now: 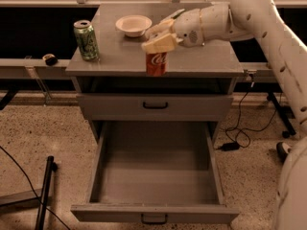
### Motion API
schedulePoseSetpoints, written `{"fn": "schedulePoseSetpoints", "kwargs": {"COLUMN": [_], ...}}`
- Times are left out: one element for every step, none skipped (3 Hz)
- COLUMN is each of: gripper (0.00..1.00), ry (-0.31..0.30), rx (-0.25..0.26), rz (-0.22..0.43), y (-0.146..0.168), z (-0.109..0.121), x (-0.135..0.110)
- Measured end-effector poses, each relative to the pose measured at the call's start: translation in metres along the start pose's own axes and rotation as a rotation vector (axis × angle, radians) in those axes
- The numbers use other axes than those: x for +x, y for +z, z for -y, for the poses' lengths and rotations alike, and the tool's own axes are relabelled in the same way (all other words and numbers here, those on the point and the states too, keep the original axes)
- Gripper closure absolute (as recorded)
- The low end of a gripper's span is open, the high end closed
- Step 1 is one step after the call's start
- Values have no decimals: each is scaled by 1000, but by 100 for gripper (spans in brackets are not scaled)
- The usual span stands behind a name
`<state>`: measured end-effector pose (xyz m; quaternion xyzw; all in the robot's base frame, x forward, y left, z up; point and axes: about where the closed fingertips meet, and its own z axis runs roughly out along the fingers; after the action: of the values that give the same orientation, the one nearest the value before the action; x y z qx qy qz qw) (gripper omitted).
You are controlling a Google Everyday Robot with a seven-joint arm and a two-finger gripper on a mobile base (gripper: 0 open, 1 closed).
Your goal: Place coke can into middle drawer
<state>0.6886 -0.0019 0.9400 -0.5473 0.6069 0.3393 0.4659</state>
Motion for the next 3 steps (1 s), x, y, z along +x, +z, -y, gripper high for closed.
{"fn": "schedulePoseSetpoints", "kwargs": {"gripper": [100,100,100], "ry": [59,100,100], "rx": [-3,-52,-53], "rz": [-24,-62,-62], "y": [-15,0,1], "z": [-45,-64,-64], "x": [11,41,40]}}
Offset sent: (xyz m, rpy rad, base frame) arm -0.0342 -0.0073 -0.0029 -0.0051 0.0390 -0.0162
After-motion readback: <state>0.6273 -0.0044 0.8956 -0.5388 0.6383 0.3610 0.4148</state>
